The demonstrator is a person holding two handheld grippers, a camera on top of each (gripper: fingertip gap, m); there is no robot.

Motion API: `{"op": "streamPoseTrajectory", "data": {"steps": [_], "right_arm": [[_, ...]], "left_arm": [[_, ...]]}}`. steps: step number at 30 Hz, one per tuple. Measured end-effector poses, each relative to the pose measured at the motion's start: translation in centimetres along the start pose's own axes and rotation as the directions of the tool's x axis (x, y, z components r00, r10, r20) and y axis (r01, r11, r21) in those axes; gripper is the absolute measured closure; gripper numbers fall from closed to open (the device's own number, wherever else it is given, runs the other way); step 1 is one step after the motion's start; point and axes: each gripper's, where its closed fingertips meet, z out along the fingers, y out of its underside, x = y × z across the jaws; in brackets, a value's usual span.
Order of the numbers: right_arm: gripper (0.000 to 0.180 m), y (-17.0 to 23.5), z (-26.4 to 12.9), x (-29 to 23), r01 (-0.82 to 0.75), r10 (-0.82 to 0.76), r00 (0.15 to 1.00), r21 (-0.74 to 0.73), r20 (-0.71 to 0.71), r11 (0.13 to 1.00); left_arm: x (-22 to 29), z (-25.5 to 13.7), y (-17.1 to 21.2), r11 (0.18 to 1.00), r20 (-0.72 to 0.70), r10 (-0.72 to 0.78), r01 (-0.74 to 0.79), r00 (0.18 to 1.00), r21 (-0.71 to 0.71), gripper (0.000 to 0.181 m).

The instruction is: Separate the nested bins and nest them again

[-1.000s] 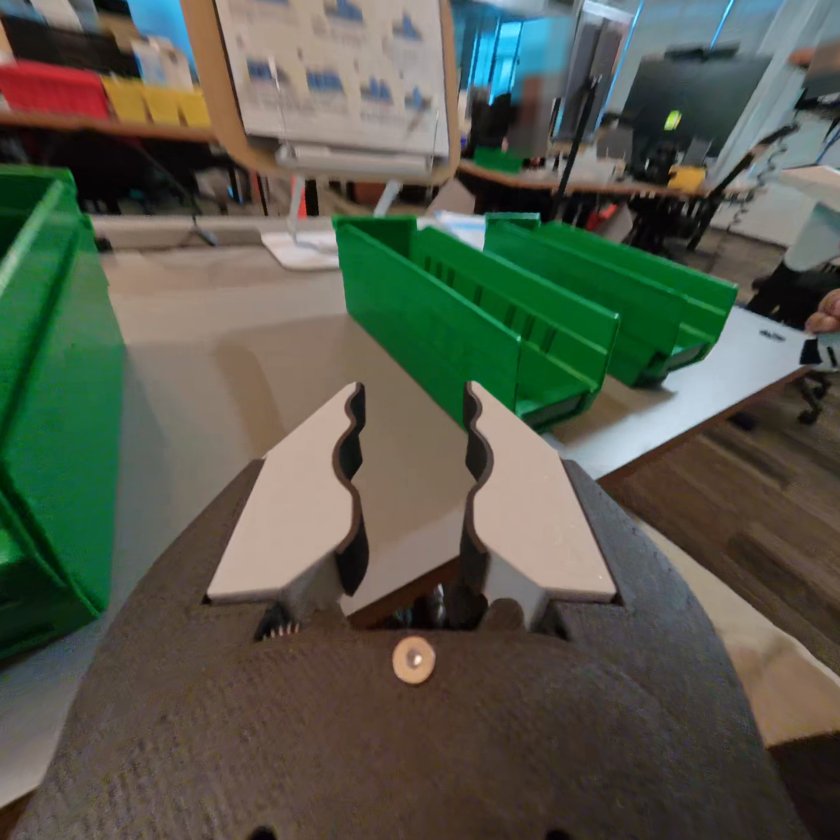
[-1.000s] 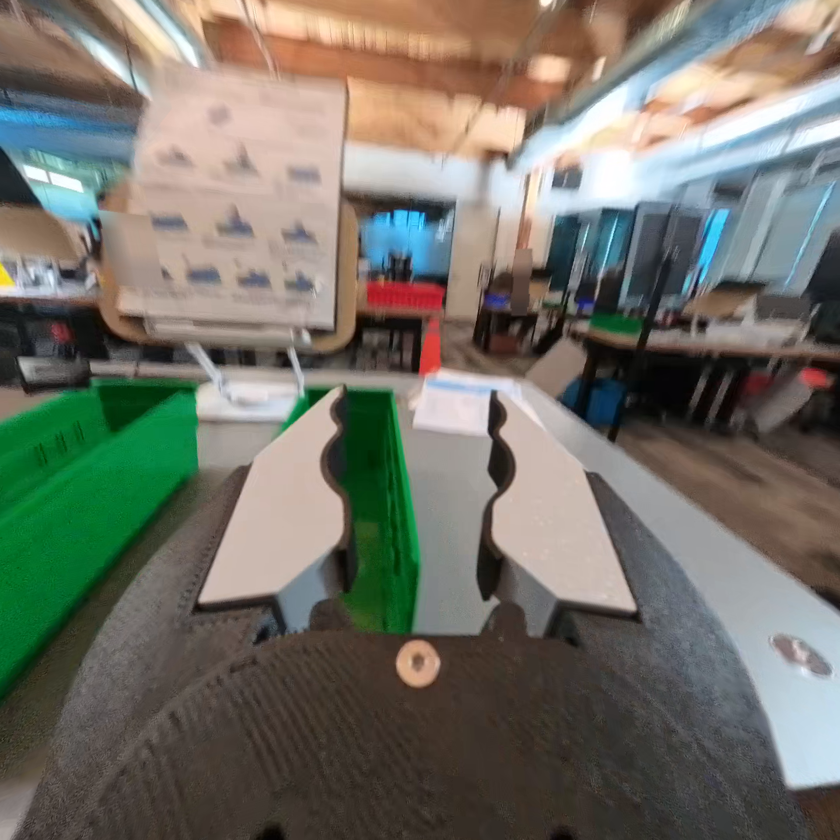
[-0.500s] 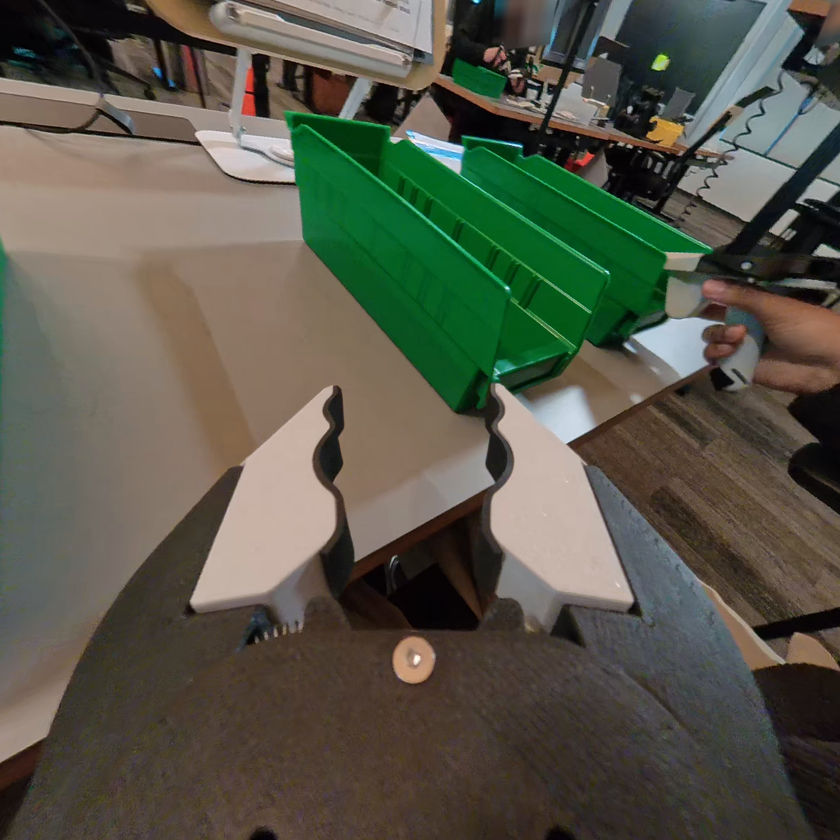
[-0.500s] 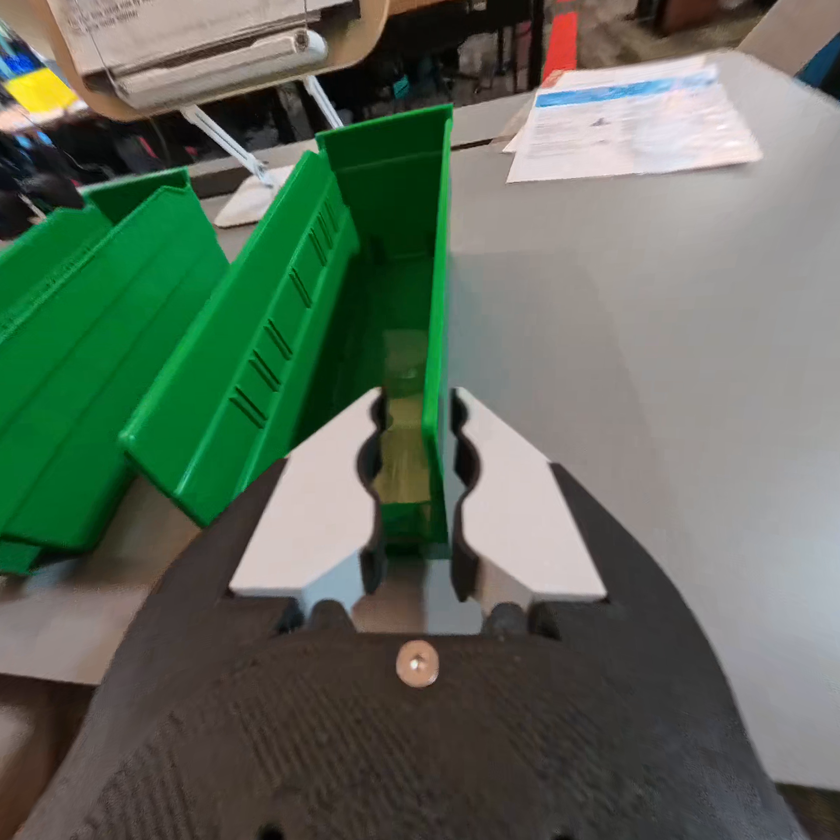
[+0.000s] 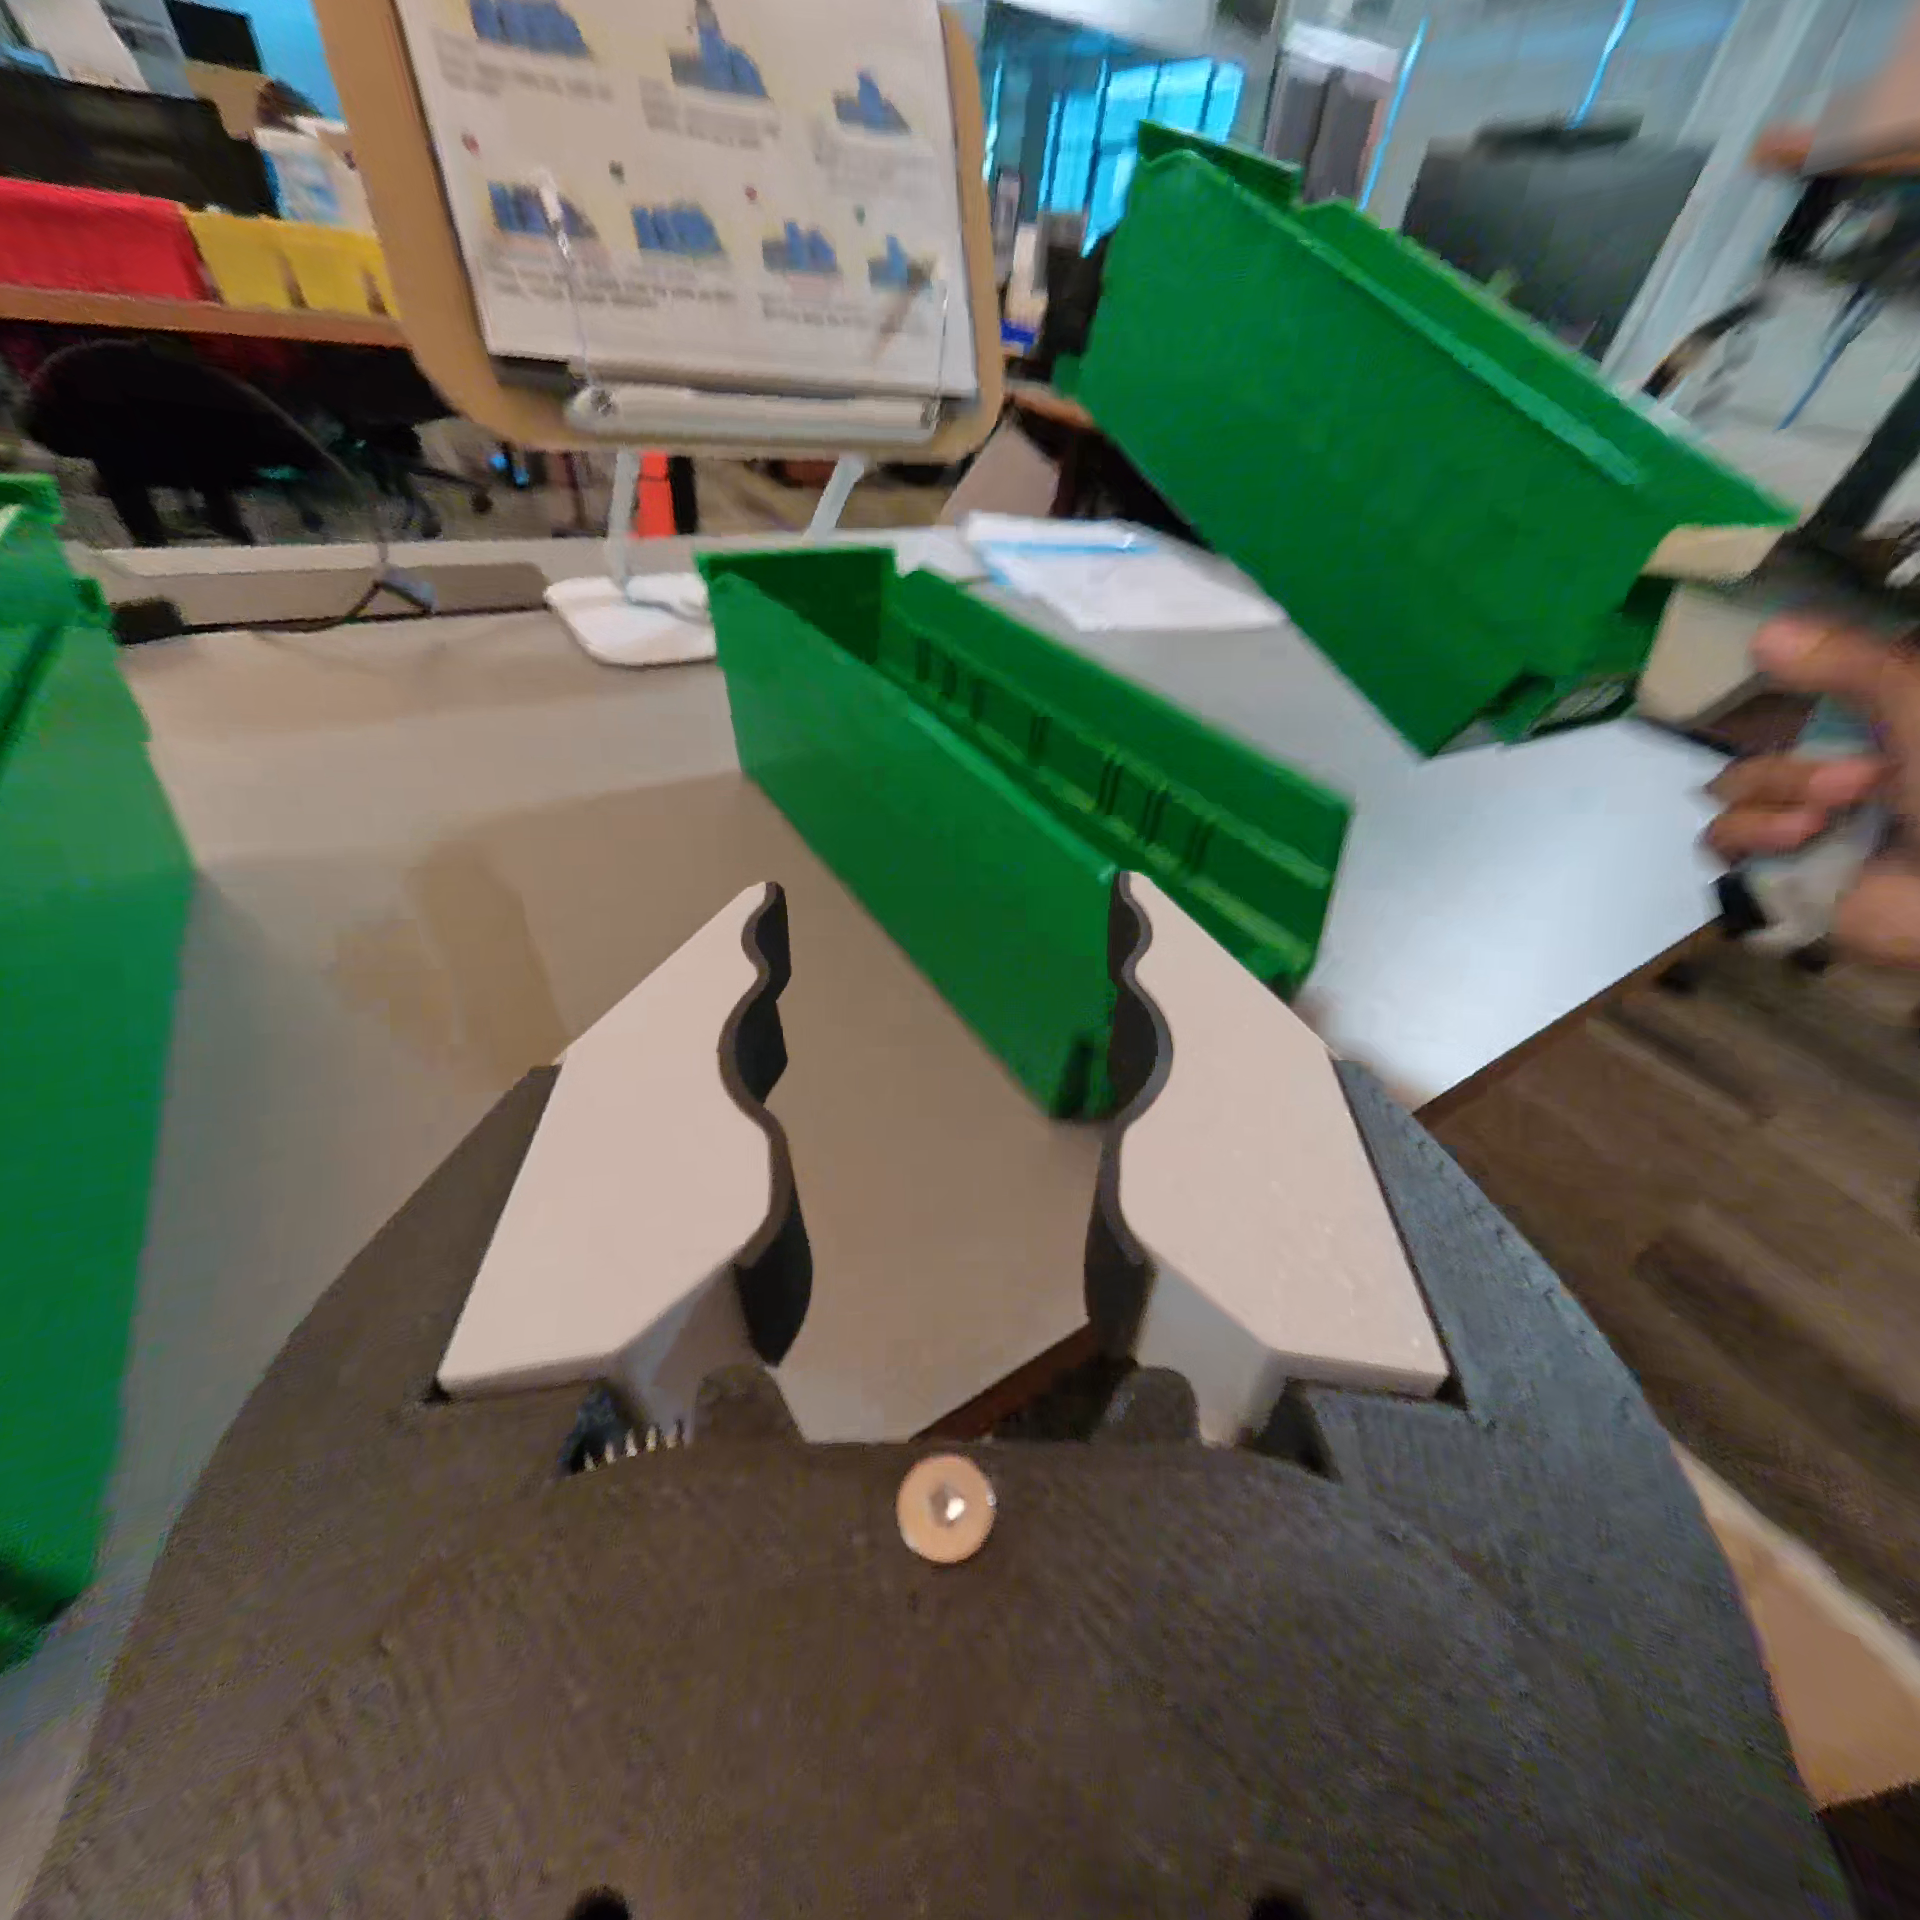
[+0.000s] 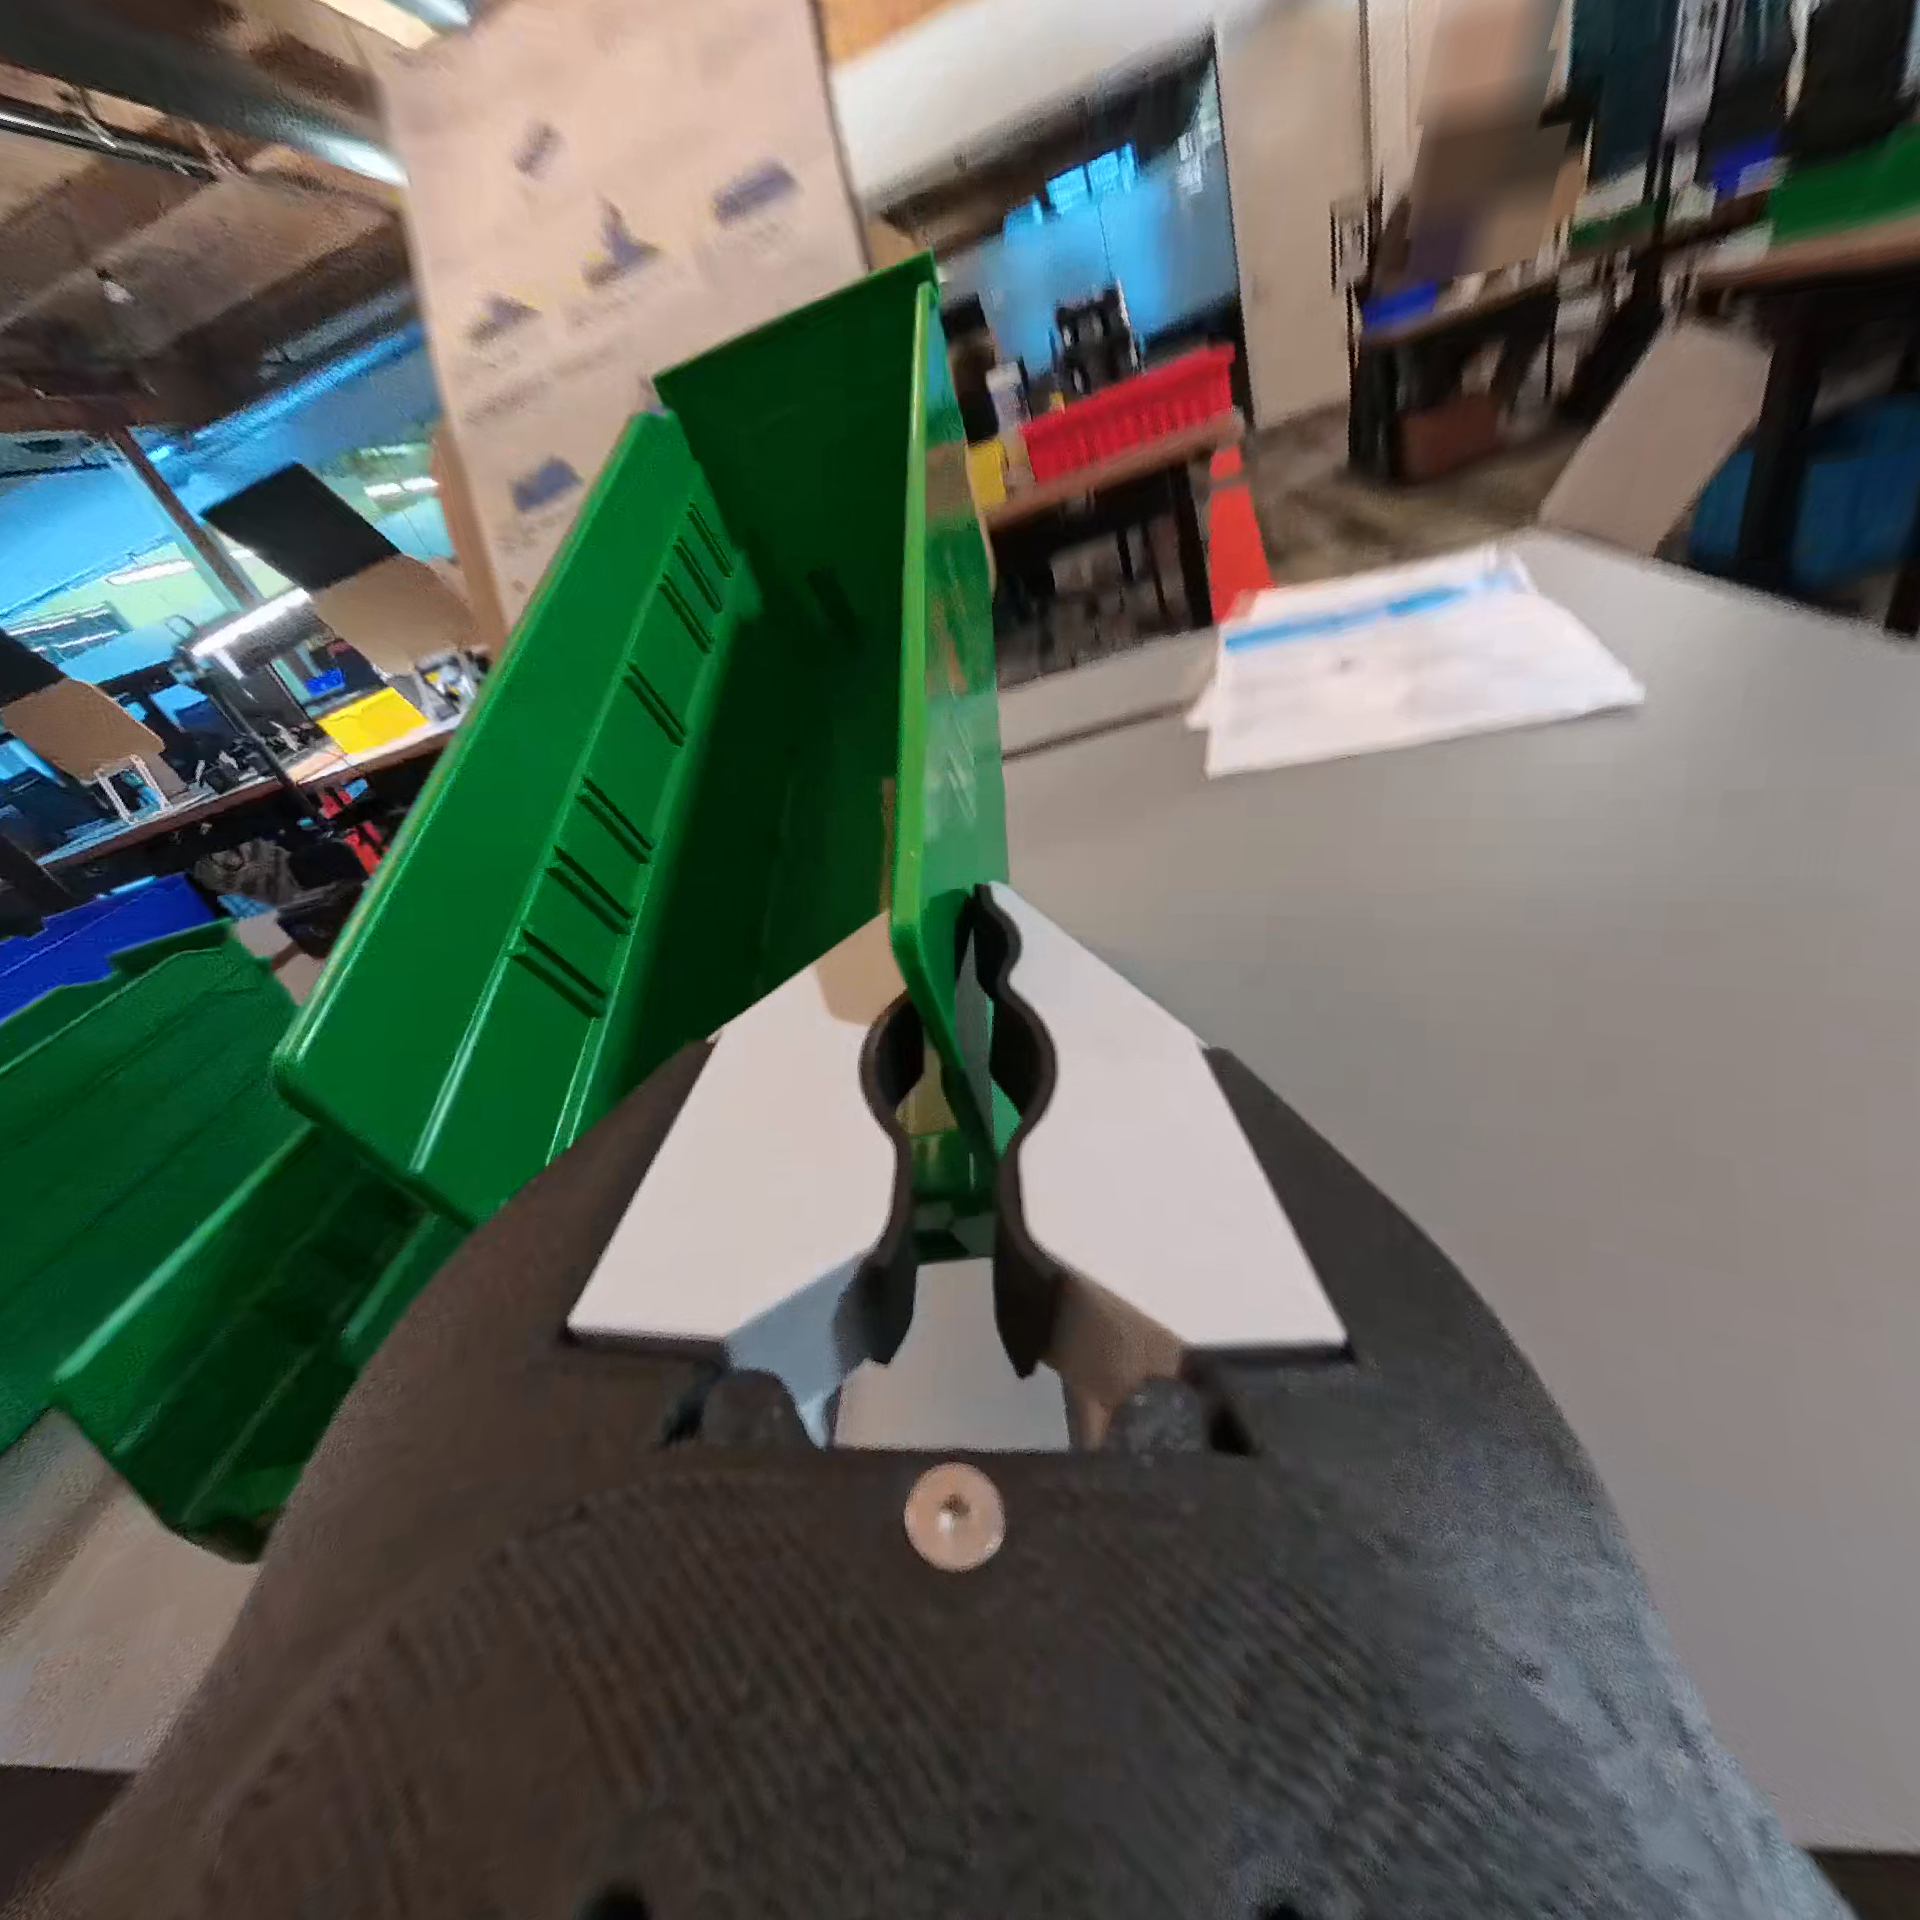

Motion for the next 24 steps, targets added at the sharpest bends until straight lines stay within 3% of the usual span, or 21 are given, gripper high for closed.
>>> {"op": "streamPoseTrajectory", "data": {"steps": [2,5,9,13,18,21,24], "right_arm": [[0.176,-0.7,-0.9,-3.5,0.055,-0.056,0.998,0.057,0.019,0.997],[0.176,0.4,-2.0,-8.9,0.084,-0.087,0.993,0.049,0.076,0.995],[0.177,1.8,-3.3,-14.6,0.142,-0.151,0.978,0.075,0.144,0.987],[0.176,1.9,-5.2,-18.5,0.211,-0.242,0.955,0.181,0.169,0.960],[0.168,3.0,-6.2,-21.2,0.329,-0.373,0.912,0.239,0.169,0.913],[0.152,4.0,-6.7,-22.7,0.401,-0.454,0.868,0.254,0.201,0.880],[0.142,5.0,-7.6,-24.6,0.472,-0.544,0.804,0.297,0.242,0.830]], "left_arm": [[2.5,0.7,-1.6,0.998,-0.089,-0.049,0.053,0.995,0.046,0.112],[8.1,2.2,-2.5,0.996,-0.245,0.026,-0.003,0.969,0.094,0.099],[11.9,3.8,-2.3,0.985,-0.254,0.117,-0.079,0.960,0.154,0.098],[8.6,3.0,-4.1,0.965,-0.103,-0.013,0.040,0.995,0.259,0.132],[6.1,1.3,-5.1,0.948,-0.096,-0.086,0.111,0.992,0.299,0.148],[4.2,1.5,-5.0,0.957,-0.043,-0.141,0.147,0.989,0.251,0.172],[2.5,2.0,-5.0,0.956,-0.081,-0.202,0.215,0.976,0.202,0.180]]}}
